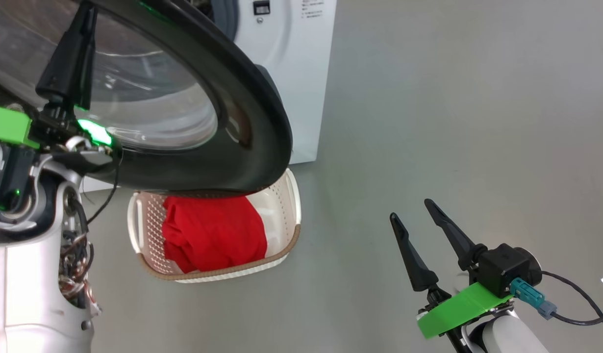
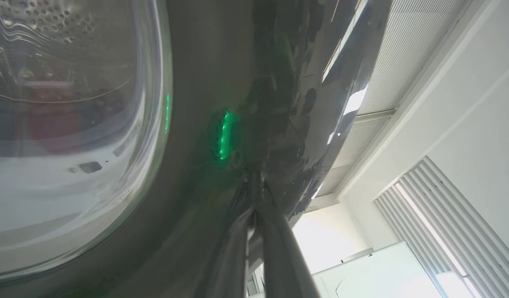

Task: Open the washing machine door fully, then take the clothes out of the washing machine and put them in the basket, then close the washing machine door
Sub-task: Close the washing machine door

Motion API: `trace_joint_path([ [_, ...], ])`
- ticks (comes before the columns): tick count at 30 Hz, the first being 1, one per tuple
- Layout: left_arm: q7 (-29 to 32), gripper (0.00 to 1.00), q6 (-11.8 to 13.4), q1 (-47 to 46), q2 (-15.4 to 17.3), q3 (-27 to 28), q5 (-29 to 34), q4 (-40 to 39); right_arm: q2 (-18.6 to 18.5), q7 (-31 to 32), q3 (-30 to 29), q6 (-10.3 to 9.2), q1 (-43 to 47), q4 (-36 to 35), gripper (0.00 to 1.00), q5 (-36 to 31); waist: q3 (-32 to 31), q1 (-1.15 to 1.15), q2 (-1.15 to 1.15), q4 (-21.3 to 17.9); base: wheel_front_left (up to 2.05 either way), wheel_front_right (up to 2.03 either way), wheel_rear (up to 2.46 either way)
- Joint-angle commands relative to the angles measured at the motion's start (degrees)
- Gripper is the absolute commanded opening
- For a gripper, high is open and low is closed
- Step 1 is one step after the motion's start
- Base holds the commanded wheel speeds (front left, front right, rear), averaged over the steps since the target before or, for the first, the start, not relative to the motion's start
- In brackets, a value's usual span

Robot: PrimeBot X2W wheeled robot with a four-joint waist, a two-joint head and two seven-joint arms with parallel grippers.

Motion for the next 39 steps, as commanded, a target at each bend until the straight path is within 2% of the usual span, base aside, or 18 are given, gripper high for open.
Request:
trace_joint_path([
  [1, -0.08, 1.0, -0.44, 0.88, 2.15, 1.39, 0.24, -1.79, 0.05, -0.36, 1.25, 0.37, -1.29, -1.13, 1.0, -0.38, -0.84, 0.0, 0.0, 0.88, 0.0, 0.0, 0.0],
  [3, -0.42, 1.0, -0.58, 2.29, 2.56, 1.22, 1.28, -2.36, 0.05, -0.36, 1.0, 0.37, -1.18, -0.98, 1.0, -0.24, -1.41, 0.0, 0.0, 1.63, 0.0, 0.0, 0.0],
  [7, -3.28, 1.0, -3.56, 5.49, 4.48, 0.46, 6.9, -4.55, 0.05, -0.36, 0.38, 0.37, -1.04, -0.87, 1.0, -0.05, -2.47, 0.0, 0.0, 3.13, 0.0, 0.0, 0.0],
  [12, -11.8, 1.0, -6.28, 11.24, 8.7, -3.8, 22.98, -7.35, 0.05, -0.36, -0.49, 0.37, -0.97, -1.04, 1.0, 0.24, -3.89, 0.0, 0.0, 4.55, 0.0, 0.0, 0.0],
  [18, -25.43, 1.0, -6.79, 19.22, 13.98, -8.36, 42.47, -8.5, 0.05, -0.36, -1.41, 0.37, -0.19, -1.4, 1.0, 0.36, -6.08, 0.0, 0.0, 5.47, 0.0, 0.0, 0.0],
  [23, -32.49, 1.0, -6.89, 24.99, 16.84, -11.36, 53.79, -9.52, 0.05, -0.36, -2.44, 0.37, 0.28, -1.98, 1.0, 0.38, -7.61, 0.0, 0.0, 6.0, 0.0, 0.0, 0.0],
  [27, -33.47, 1.0, -6.91, 29.28, 17.04, -8.92, 60.78, -11.01, 0.05, -0.36, -2.68, 0.37, 0.52, -2.1, 1.0, 0.51, -8.56, 0.0, 0.0, 6.05, 0.0, 0.0, 0.0],
  [32, -33.53, 1.0, -6.92, 34.88, 13.23, -3.15, 71.0, -15.14, 0.05, -0.36, -2.68, 0.37, 0.82, -2.05, 1.0, 0.9, -9.94, 0.0, 0.0, 5.88, 0.0, 0.0, 0.0],
  [39, -33.54, 1.0, -6.94, 41.16, 9.15, -0.53, 80.67, -18.02, 0.05, -0.36, -3.38, 0.37, 2.14, -1.95, 1.0, 1.34, -11.89, 0.0, 0.0, 5.52, 0.0, 0.0, 0.0],
])
